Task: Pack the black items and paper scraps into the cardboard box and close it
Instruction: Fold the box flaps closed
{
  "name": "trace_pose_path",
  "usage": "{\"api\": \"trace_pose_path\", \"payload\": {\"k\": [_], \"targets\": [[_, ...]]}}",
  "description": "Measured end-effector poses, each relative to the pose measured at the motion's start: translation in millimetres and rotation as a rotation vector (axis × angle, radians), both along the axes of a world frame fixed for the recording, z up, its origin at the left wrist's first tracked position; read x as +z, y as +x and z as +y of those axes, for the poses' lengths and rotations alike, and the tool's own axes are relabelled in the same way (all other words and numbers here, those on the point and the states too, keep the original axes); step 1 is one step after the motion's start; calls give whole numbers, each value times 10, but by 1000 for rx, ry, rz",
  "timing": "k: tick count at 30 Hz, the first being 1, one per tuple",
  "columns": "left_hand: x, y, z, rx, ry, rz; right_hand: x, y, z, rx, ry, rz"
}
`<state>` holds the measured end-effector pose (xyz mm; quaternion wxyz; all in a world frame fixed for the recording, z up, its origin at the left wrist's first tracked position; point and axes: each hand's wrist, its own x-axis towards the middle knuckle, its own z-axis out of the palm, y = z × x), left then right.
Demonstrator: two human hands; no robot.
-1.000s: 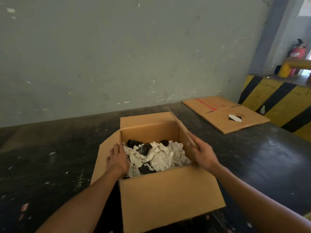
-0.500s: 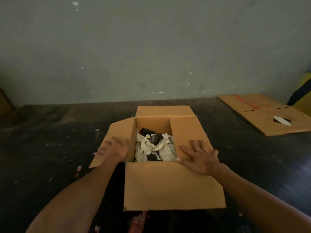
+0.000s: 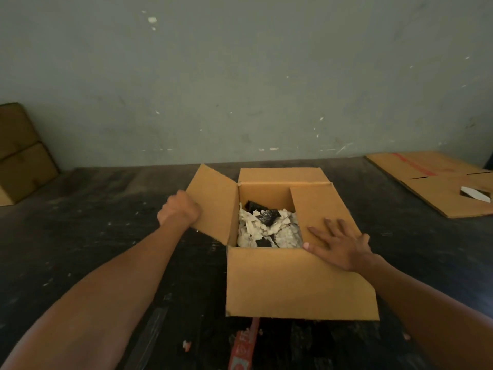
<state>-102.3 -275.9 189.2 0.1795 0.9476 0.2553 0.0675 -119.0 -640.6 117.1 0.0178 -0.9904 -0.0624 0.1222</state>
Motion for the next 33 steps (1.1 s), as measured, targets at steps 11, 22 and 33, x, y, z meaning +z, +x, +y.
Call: {"api": "trace_pose_path", "payload": {"k": [11,22,33], "targets": [[53,-240,-656,-843,-223,-89,-28,-60,-47,35,29,-24],[-771,-324,-207,-1093,257,184,126,-82,-727,187,273,65],[-792,-237,-15,-1087,68,109,-36,-152,-1093,338,225,-52]]}}
